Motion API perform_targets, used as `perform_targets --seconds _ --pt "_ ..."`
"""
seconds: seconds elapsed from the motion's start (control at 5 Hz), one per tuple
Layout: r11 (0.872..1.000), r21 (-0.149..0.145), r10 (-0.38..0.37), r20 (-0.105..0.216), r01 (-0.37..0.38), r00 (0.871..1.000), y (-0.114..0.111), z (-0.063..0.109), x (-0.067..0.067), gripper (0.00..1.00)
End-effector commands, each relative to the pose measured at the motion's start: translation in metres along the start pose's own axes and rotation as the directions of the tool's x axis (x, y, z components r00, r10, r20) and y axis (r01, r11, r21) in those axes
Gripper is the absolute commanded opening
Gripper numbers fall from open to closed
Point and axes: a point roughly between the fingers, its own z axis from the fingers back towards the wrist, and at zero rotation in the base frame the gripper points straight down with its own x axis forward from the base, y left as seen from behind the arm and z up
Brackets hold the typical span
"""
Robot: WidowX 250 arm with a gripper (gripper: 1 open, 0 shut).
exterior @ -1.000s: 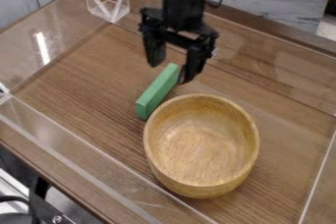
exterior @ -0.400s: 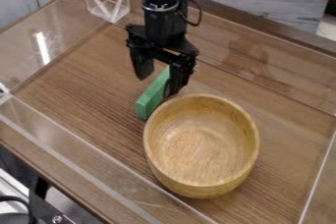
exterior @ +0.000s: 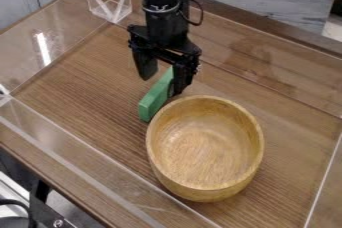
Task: Put the green block in the brown bowl
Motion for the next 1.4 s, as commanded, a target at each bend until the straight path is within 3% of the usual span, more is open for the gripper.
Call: perform_targets --seconds 0.0,1.2 --pt "1.0 0.0 0.0 0.041 0.0 0.999 0.004 0.005 0.006 1.0" --pt "0.999 -0.039 0.03 0.036 -0.029 0.999 0.008 -0.011 0.013 1.0"
